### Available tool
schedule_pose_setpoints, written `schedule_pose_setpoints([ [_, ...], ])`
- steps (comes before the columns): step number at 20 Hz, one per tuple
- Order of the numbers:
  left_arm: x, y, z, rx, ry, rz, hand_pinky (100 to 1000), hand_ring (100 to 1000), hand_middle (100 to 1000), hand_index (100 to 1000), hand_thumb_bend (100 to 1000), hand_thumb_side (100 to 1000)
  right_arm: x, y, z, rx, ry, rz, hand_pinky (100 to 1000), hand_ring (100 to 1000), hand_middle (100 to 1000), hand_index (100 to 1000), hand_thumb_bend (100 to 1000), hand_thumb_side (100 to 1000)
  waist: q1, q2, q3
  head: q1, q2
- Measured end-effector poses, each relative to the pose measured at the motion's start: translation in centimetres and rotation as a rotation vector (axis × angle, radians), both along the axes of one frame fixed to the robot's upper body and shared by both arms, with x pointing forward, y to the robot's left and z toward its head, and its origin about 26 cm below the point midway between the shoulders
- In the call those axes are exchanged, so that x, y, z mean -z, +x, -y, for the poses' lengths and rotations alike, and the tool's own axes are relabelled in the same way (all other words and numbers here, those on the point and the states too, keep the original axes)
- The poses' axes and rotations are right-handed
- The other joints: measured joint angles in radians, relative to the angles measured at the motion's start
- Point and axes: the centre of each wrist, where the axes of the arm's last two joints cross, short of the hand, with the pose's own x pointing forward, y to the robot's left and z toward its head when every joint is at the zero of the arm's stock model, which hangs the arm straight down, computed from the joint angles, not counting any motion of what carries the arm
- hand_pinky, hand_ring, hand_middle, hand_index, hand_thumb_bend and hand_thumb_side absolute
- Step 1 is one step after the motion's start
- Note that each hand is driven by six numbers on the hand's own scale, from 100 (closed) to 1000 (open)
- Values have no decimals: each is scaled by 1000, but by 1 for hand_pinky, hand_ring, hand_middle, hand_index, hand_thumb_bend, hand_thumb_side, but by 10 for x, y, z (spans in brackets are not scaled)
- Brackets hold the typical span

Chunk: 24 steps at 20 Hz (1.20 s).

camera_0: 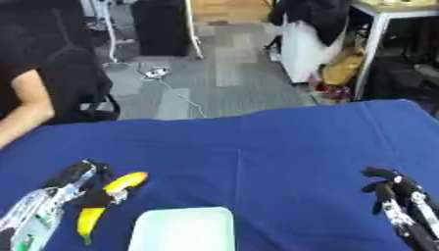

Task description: Pick up objects on the table and place them in the box.

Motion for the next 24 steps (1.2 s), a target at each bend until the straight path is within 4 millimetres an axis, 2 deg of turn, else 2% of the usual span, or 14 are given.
schedule_pose_setpoints([
  [6,0,1,-1,-17,-1,10,479,499,559,745,354,666,0,0,0,-1,0,1,386,644,757,854,124,795,1,11,-4,8,-18],
  [10,1,2,1,-20,2,12,445,478,544,735,359,627,-1,0,0,-2,-1,3,387,644,758,854,121,795,1,18,-5,9,-26],
  [16,5,4,0,-48,25,-4,279,367,485,718,363,515,-2,0,-2,-9,-5,7,387,645,758,855,113,797,-2,25,-13,16,-34],
  [21,7,4,-1,-48,29,-36,115,214,392,670,273,374,-2,0,-2,-7,-6,7,388,645,758,855,111,798,-3,25,-13,16,-32],
  [24,10,3,-2,-49,32,-64,100,110,338,614,147,242,-2,0,-2,-5,-5,7,388,645,759,855,104,799,-3,24,-9,16,-25],
])
